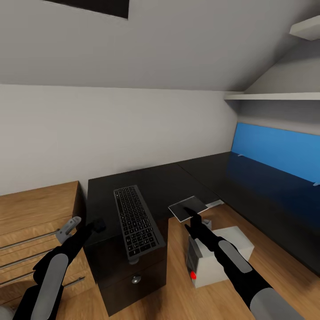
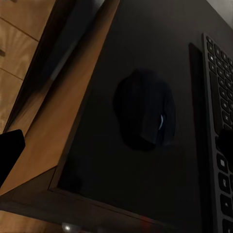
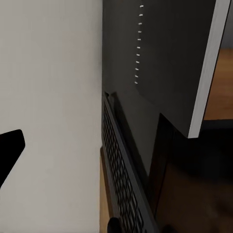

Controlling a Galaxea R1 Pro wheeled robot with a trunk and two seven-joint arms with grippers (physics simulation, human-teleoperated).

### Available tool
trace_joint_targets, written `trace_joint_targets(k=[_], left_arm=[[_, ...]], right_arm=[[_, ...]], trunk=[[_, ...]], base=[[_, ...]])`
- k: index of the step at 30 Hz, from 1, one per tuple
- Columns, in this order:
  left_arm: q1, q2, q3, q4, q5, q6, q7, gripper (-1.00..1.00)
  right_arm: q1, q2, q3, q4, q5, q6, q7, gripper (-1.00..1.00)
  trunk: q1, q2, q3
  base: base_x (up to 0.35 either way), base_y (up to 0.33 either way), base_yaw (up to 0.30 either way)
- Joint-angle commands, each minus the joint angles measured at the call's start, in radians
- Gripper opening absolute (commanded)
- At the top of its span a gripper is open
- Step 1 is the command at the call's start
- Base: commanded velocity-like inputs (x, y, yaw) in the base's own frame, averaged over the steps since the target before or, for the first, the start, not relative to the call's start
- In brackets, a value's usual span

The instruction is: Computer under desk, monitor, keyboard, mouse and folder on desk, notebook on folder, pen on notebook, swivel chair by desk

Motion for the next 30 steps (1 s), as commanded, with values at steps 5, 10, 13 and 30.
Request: trace_joint_targets(k=[5, 10, 13, 30], left_arm=[[-0.001, -0.001, 0.001, -0.001, 0.009, 0.004, 0.006, 1.0], [-0.001, -0.001, 0.001, -0.001, 0.009, 0.004, 0.006, 1.0], [-0.001, -0.001, 0.001, -0.001, 0.009, 0.004, 0.006, 1.0], [-0.001, -0.001, 0.001, -0.001, 0.009, 0.006, 0.006, 1.0]], right_arm=[[-0.001, -0.001, 0.003, -0.001, -0.007, 0.0, 0.004, 1.0], [-0.001, -0.003, 0.002, -0.001, -0.007, 0.0, 0.008, 1.0], [-0.001, -0.003, 0.002, 0.0, -0.008, -0.001, 0.008, 1.0], [-0.001, -0.002, -0.002, 0.001, -0.01, -0.001, 0.005, 1.0]], trunk=[[0.0, -0.001, -0.001], [0.0, -0.001, -0.001], [0.0, -0.001, -0.001], [0.0, -0.001, -0.001]], base=[[0.0, 0.0, 0.0], [0.0, 0.0, 0.0], [0.0, 0.0, 0.0], [0.0, 0.0, 0.0]])
